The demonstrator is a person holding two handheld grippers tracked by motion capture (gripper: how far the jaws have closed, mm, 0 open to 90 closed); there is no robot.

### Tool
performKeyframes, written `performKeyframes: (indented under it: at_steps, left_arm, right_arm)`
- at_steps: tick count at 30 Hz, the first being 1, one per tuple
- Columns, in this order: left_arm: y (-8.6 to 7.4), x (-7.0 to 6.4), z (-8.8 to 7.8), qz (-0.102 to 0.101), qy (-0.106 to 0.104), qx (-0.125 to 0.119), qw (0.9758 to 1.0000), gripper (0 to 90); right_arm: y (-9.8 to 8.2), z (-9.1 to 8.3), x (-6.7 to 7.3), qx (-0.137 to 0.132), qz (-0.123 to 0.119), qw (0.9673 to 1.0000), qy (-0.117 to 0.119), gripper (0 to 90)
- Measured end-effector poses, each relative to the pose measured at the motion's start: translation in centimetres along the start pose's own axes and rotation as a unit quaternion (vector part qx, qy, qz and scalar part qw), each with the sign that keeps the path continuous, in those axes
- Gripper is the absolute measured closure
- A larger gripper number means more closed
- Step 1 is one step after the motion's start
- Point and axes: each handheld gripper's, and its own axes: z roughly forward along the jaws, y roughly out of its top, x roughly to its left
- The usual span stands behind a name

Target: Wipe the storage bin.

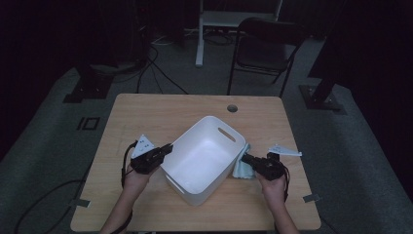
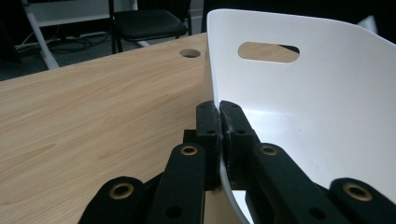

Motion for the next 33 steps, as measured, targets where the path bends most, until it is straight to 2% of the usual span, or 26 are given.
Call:
performKeyframes:
  at_steps: [2, 5, 8, 10, 19, 33]
  left_arm:
    - [0.0, 0.0, 0.0, 0.001, -0.001, 0.0, 1.0, 87.8]
    - [0.0, 0.0, 0.0, 0.001, -0.002, 0.0, 1.0, 87.8]
    - [0.0, 0.0, 0.0, 0.0, -0.002, 0.0, 1.0, 87.8]
    - [0.0, 0.0, 0.0, 0.0, -0.003, 0.0, 1.0, 87.8]
    - [0.0, 0.0, 0.0, 0.0, -0.004, 0.0, 1.0, 87.7]
    - [0.0, -0.1, 0.0, 0.001, -0.003, -0.001, 1.0, 87.6]
  right_arm:
    - [0.6, -0.5, 0.7, -0.015, -0.012, 0.9998, 0.005, 85.6]
    - [0.8, -0.5, 1.3, -0.018, -0.029, 0.9994, -0.004, 85.6]
    - [0.4, -0.4, 0.9, -0.016, -0.019, 0.9997, 0.003, 85.5]
    - [0.1, -0.1, 1.0, -0.006, -0.024, 0.9997, -0.002, 85.5]
    - [-0.7, 0.5, 0.6, 0.01, -0.018, 0.9998, -0.005, 85.5]
    - [-2.4, 2.0, -0.9, 0.047, 0.005, 0.9988, -0.014, 85.3]
